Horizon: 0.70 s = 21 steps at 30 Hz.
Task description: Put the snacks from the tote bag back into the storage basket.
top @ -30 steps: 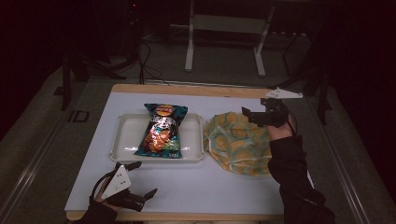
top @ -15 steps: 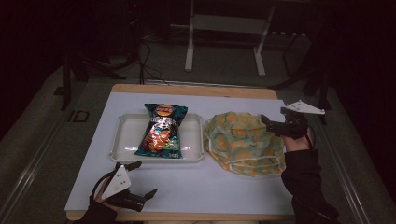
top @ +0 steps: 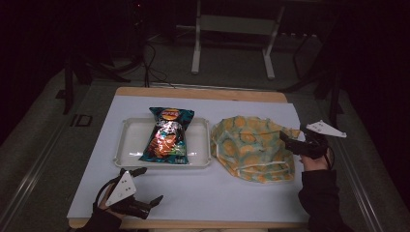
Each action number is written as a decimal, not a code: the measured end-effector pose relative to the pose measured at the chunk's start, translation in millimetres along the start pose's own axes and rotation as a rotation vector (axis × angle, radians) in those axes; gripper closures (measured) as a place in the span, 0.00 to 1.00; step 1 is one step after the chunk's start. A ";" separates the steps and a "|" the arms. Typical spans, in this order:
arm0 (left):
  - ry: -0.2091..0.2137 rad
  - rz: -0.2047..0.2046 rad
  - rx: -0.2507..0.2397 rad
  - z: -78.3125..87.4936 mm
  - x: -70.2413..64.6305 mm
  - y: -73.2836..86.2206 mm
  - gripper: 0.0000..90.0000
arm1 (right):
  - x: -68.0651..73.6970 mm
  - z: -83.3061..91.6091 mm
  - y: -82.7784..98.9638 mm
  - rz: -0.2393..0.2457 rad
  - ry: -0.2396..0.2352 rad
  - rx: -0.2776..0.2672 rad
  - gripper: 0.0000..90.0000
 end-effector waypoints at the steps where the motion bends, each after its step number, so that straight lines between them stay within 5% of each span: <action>1: -0.001 0.000 0.000 0.0 0.1 0.1 0.00 | 0.1 1.3 2.0 0.004 -0.002 -0.004 0.16; 21: -0.003 -0.001 0.001 0.8 0.5 0.0 0.00 | -2.6 15.2 32.0 0.001 -0.011 -0.047 0.16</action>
Point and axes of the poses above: each handheld gripper's, and its own axes: z roughly backward along the jaws, y roughly out of its underside, x roughly to its left, the point moved 10 cm from there along -z, roughly forward along the jaws, and after that the axes turned 10 degrees about -x, right-handed, at the moved point
